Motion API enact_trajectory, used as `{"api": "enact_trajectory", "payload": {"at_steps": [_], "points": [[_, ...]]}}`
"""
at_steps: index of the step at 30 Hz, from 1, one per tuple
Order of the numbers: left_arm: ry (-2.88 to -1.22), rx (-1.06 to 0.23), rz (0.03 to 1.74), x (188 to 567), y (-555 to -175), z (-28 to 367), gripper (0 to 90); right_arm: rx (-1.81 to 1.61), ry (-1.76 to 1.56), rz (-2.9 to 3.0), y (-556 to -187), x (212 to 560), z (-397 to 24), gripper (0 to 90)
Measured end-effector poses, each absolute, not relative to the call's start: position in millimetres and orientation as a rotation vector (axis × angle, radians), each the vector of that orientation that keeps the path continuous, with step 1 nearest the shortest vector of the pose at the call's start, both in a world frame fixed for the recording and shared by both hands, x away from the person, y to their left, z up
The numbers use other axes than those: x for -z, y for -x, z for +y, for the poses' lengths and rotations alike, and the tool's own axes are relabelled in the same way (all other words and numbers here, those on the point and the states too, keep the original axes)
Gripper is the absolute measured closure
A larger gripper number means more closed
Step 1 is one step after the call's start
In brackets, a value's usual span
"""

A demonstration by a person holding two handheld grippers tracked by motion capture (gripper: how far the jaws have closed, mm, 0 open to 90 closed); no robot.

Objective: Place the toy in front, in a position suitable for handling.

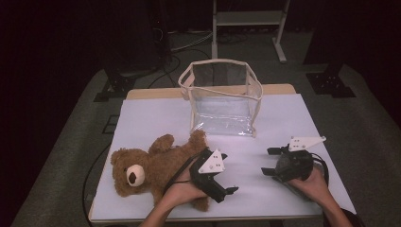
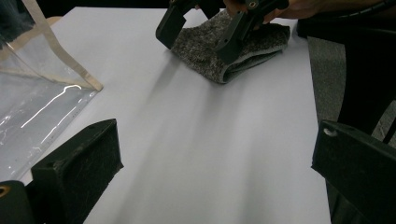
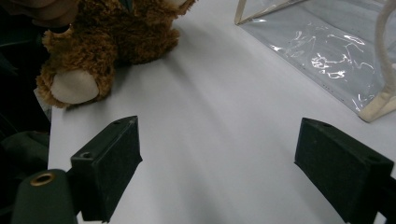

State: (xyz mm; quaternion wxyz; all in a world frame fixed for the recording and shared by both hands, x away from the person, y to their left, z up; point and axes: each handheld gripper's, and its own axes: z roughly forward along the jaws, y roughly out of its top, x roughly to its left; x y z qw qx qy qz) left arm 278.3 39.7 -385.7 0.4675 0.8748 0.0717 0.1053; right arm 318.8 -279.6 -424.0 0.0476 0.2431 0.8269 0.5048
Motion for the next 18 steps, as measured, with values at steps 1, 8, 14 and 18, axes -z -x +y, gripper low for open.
{"api": "enact_trajectory", "payload": {"at_steps": [1,8,14,18], "points": [[-2.139,-0.26,0.173,385,-278,40,0.6,-1.538,-0.743,2.525,-319,424,-280,13.0],[-2.127,-0.268,0.149,380,-278,44,0.6,-1.539,-0.742,2.528,-318,424,-280,13.0],[-2.12,-0.283,0.146,376,-275,49,0.6,-1.542,-0.741,2.522,-317,423,-280,13.0],[-2.123,-0.292,0.141,373,-275,52,0.7,-1.542,-0.739,2.522,-316,422,-279,13.0]]}}
